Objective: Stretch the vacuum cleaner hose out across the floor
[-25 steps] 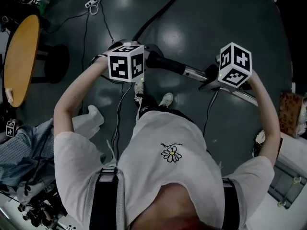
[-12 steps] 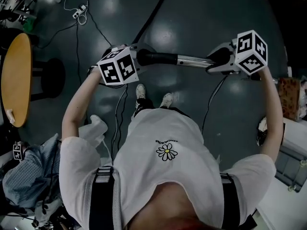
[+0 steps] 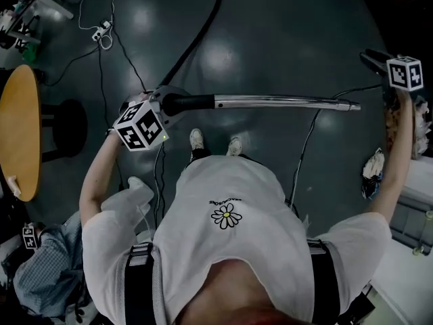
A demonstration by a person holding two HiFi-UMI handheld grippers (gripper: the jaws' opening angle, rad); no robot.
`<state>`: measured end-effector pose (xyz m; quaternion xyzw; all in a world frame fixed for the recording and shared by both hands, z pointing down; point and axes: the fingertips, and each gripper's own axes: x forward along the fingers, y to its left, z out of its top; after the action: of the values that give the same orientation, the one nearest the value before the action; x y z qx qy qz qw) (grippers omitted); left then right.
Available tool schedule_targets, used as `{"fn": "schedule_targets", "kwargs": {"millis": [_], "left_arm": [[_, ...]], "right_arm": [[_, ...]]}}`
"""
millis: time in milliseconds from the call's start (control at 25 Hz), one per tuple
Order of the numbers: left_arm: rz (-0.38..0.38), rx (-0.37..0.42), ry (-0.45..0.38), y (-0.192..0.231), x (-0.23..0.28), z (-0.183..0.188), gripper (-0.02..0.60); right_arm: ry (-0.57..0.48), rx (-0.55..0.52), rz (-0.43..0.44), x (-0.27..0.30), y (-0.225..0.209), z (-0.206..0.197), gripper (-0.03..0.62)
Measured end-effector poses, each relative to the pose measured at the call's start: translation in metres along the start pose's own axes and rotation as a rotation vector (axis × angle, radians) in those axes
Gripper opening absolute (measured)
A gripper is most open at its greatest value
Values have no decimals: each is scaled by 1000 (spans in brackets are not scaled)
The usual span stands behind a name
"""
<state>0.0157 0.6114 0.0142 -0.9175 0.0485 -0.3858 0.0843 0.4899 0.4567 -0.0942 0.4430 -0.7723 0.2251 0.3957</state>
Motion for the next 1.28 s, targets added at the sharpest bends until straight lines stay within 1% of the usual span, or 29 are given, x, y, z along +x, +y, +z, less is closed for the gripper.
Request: {"fn": "schedule_targets", "kwargs": {"millis": [80,120,200,280,320,360,400,440,480,520,560,640,680,720,760,800,840,880,920,1000,1040,1080,1120,1160,1280], "left_arm": [[22,22,-35,2,-6,12,63],[28,24,-53,4,-10,17,64],[41,15,-84,11,-18,22,69],[67,-3,-103,20,-25,23,71],[85,-18,-112,25,-28,21,71],[105,-37,-123,31,-29,20,71],[125,-61,-137,37,-30,20,71],[144,-89,-155,44,-30,21,71],[160,-123,-177,52,-28,23,71],[176,-165,-201,59,-26,26,71],[194,-211,-225,67,-22,29,71],[244,-304,-261,79,-11,36,71],[272,-353,-274,82,-5,41,71],[295,-404,-288,83,2,47,71],[311,-457,-303,82,9,53,71],[320,-507,-321,80,16,59,71],[326,-553,-339,77,21,64,71],[331,-593,-357,74,25,68,71],[335,-630,-377,70,26,71,71],[342,-693,-420,67,25,74,71],[345,-718,-440,66,24,74,71],[346,-739,-456,67,23,72,71],[347,-757,-466,69,22,67,72],[347,-773,-471,73,21,58,72],[335,-819,-483,89,15,26,77]], "right_arm": [[-57,173,-154,-2,-58,-34,164],[-76,261,-213,-5,-77,-56,164],[-142,412,-314,-23,-98,-97,164],[-239,536,-415,-50,-111,-131,164],[-293,600,-453,-64,-116,-148,164],[-356,653,-472,-76,-118,-162,164],[-436,688,-461,-86,-112,-169,164],[-532,716,-417,-93,-99,-168,164],[-635,743,-343,-96,-76,-159,164],[-735,763,-234,-92,-45,-140,164],[-825,771,-93,-83,-7,-114,164],[-968,754,245,-54,81,-48,164],[-1022,739,413,-39,126,-12,164],[-1059,722,548,-25,167,22,166],[-1075,703,632,-9,201,52,166],[-1068,690,664,9,227,76,167],[-1045,691,661,29,244,93,195],[-1019,717,651,47,255,106,215],[-1003,773,666,61,261,114,216],[-1002,898,776,71,270,128,227],[-994,912,826,72,277,137,227],[-975,894,856,74,287,147,227],[-948,868,866,80,299,159,227],[-915,852,856,91,309,172,238],[-826,840,777,138,332,200,236]]}}
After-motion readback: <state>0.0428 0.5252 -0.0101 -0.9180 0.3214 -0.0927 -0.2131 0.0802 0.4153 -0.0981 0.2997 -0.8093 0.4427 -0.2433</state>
